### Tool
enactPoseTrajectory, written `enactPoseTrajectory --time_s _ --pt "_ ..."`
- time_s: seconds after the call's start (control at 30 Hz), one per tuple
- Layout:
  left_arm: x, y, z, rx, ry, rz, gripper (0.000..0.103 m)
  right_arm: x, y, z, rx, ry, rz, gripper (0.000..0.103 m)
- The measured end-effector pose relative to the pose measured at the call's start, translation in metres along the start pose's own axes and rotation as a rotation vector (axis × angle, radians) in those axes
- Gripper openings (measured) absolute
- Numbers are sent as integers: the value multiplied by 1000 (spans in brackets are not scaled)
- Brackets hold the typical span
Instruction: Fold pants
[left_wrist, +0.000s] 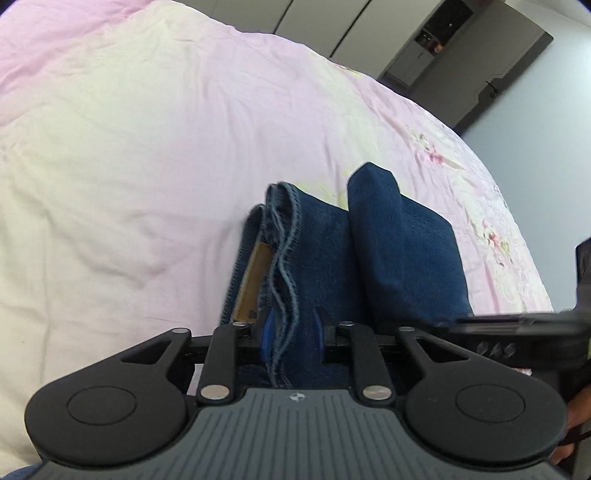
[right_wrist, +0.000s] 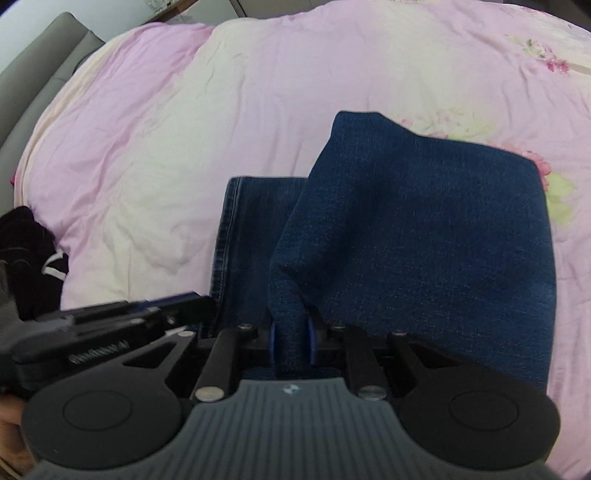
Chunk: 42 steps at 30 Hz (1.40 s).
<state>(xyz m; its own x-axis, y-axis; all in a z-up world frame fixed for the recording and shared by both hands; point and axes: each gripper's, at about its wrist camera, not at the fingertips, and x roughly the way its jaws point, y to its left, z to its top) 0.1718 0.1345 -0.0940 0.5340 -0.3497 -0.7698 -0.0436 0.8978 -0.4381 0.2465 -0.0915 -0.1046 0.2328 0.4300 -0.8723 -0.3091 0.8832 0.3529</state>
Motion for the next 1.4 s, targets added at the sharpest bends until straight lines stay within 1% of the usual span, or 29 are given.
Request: enactPoseTrajectory --time_s 0.1,0.17,0.27,0.33,0.37,0.4,0.47,0.5,0.57,0.6,0.67,0.7,0.73,0.8,0.87,0.9,0.93,1.0,1.03,1.1,1.17,1.27,1.3,1.33,1.37,1.4 --pt "1 5 4 -29 -6 8 24 20 1 -7 -18 17 -10 14" --pt "0 5 5 -40 -17 34 24 28 -2 -8 -15 23 -9 15" --pt "-9 3 3 -45 -41 57 24 25 -6 -12 -1 10 17 19" --pt "-17 6 3 -56 -58 64 25 18 -4 -16 -28 -9 40 28" --pt "-19 7 4 -64 -66 65 25 14 -3 -20 -39 -17 57 30" --pt "-22 8 3 -76 -75 62 27 10 -2 -23 -44 -23 73 32" --pt "-26 10 3 -107 -85 41 31 3 -2 -31 -41 -29 114 32" --pt "-29 11 3 -123 -88 24 34 -1 -3 -36 -28 -33 145 32" --pt "-31 11 2 -148 -89 -9 42 -11 -5 -45 -18 -63 174 32" --pt "-32 11 2 -159 -86 -27 48 -17 -6 -48 -20 -83 172 32" --pt "-31 10 0 -180 -85 -74 53 -28 -10 -54 -14 -132 145 32" --pt "-29 10 -1 -197 -83 -102 58 -35 -16 -55 -9 -160 125 32" --pt "-26 9 -3 -213 -81 -126 63 -39 -19 -58 -10 -186 97 32" --pt "-18 6 -4 -235 -74 -150 67 -48 -26 -64 -31 -232 14 32" --pt "-9 1 -5 -237 -60 -156 67 -49 -35 -74 -58 -259 -69 30" --pt "-4 -3 -6 -231 -53 -172 67 -48 -39 -78 -62 -267 -99 29" --pt "2 -8 -7 -226 -48 -193 67 -47 -43 -82 -58 -269 -111 27" --pt "16 -18 -6 -205 -38 -208 67 -43 -54 -86 -22 -260 -100 27" --pt "23 -23 -5 -183 -35 -201 68 -41 -60 -87 7 -258 -94 27" --pt "41 -31 -2 -140 -16 -155 68 -41 -68 -88 37 -265 -84 27" --pt "59 -35 0 -123 7 -137 68 -39 -71 -85 40 -271 -80 27" --pt "76 -39 1 -118 4 -163 67 -40 -72 -87 7 -279 -92 27" --pt "80 -41 2 -105 -4 -169 61 -40 -72 -88 -6 -280 -96 27" --pt "83 -44 3 -93 -10 -170 49 -39 -73 -89 -15 -278 -97 26" --pt "85 -46 4 -83 -16 -150 43 -36 -74 -88 -19 -272 -96 26" --pt "86 -49 6 -65 -17 -136 34 -34 -76 -88 -21 -264 -95 26"
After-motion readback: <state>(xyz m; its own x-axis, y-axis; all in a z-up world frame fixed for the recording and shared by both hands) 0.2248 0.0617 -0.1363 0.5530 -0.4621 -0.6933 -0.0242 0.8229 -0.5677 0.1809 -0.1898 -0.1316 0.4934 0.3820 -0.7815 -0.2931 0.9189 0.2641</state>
